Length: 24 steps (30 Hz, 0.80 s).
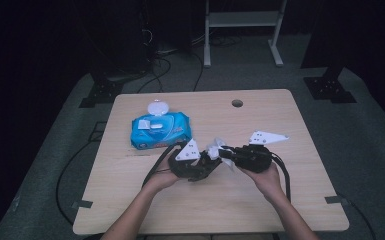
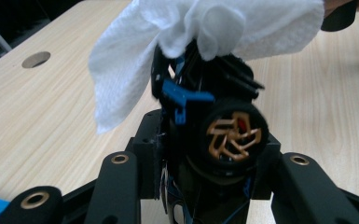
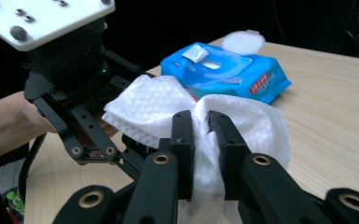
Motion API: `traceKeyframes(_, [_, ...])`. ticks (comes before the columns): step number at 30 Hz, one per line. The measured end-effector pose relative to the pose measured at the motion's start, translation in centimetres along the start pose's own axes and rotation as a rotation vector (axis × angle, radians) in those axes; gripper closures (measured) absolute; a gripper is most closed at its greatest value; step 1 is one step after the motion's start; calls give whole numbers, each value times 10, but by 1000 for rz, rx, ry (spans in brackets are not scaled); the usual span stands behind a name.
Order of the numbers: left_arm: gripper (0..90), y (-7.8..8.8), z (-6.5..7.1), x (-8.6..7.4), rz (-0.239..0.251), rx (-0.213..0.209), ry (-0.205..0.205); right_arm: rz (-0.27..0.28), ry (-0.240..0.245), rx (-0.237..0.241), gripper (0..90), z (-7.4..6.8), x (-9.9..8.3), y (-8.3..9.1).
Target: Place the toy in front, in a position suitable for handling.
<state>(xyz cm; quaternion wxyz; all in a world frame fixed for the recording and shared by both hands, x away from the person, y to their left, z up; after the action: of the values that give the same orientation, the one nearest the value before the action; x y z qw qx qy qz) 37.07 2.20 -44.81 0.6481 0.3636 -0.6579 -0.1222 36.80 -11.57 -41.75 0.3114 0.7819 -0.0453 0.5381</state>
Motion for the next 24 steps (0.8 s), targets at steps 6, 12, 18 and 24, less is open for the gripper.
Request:
traceKeyframes(6, [568,0,-1,-1,-2,3,-3,-27,-44,-7,798,13,-13,-3])
traceKeyframes(12, [568,2,-1,2,22,-3,10,10,-44,36,799,3,-3,-1])
traceKeyframes(18, [568,4,-3,0,19,4,14,-19,-83,15,798,16,-16,-2])
traceKeyframes(24, [568,4,-3,1,24,5,14,-54,-154,41,798,27,-33,-11])
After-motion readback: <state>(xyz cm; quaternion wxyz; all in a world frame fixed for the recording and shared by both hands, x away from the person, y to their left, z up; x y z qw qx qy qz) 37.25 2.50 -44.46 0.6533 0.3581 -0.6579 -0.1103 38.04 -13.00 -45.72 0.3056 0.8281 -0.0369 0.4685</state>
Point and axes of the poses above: each handheld gripper's, and its own axes: y roughly backward along the jaws, x roughly out of its top, z roughly to its right, the point moved 7 cm from there along -y, roughly forward along the jaws, and after that the axes turned 8 degrees about -z, right-handed, at the moved point
